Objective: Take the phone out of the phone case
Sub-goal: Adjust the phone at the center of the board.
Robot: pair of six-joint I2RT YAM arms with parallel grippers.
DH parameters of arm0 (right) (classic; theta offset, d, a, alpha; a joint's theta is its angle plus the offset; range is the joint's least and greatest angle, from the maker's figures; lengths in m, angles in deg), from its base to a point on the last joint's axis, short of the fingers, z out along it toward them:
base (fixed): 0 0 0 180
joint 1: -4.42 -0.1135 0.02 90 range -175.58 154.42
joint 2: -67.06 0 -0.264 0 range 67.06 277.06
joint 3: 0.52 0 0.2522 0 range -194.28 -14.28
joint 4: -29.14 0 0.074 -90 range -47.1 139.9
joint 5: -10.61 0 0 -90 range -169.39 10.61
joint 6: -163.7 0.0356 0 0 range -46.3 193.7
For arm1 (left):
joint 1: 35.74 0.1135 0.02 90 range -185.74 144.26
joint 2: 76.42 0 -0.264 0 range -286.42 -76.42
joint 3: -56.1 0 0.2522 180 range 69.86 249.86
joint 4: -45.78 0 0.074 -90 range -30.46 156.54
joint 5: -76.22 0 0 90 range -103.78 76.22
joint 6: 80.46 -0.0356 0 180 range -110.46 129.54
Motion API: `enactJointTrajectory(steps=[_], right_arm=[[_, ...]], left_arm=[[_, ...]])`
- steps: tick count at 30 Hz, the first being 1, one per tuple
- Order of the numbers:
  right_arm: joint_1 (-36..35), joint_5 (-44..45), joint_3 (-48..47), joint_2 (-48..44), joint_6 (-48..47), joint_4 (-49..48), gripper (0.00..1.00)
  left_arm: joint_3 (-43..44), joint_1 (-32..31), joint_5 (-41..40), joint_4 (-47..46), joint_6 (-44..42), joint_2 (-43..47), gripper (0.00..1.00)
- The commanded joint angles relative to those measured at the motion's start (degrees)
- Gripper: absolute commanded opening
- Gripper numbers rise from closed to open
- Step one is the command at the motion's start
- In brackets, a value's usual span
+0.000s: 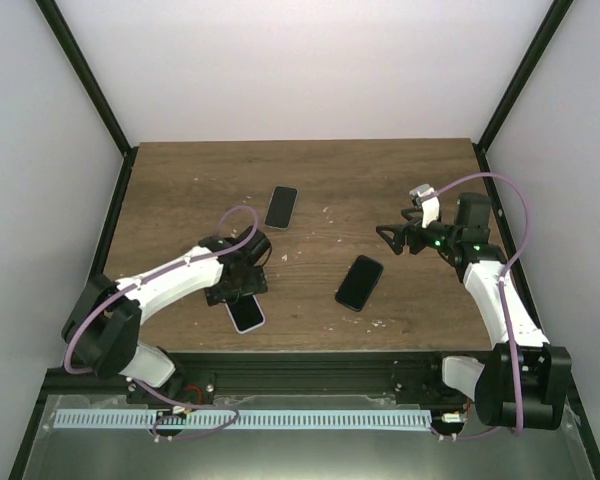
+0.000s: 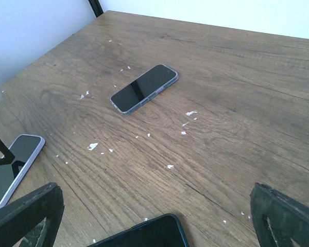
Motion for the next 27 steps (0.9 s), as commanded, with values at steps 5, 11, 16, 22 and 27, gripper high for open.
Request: enactJointTrajectory(steps=[5, 11, 16, 22, 27], right_arm=[[-0.81, -0.33, -0.82, -0.04, -1.35, -0.2, 1.0], [-0.78, 0.18, -1.37, 0.8, -1.57, 0.18, 1.0], [-0.81, 0.08, -1.4, 0.87, -1.57, 0.23, 1.0], [-0.81, 0.48, -1.32, 0.9, -1.79, 0.3, 1.0], [-0.81, 0.62, -1.49, 1.11, -2.08, 0.59, 1.0]], left_arm=[[0.04, 3.01, 2.66, -3.5, 2.84, -4.0, 1.0], [-0.67, 3.16, 3.19, -4.66, 3.08, -5.64, 0.95], [-0.27, 3.26, 4.4, -5.38, 2.22, -7.78, 0.93], [-0.98, 3.3, 3.0, -4.68, 3.18, -7.65, 0.96], [-2.38, 4.6, 3.32, -6.51, 0.56, -7.6, 1.0]])
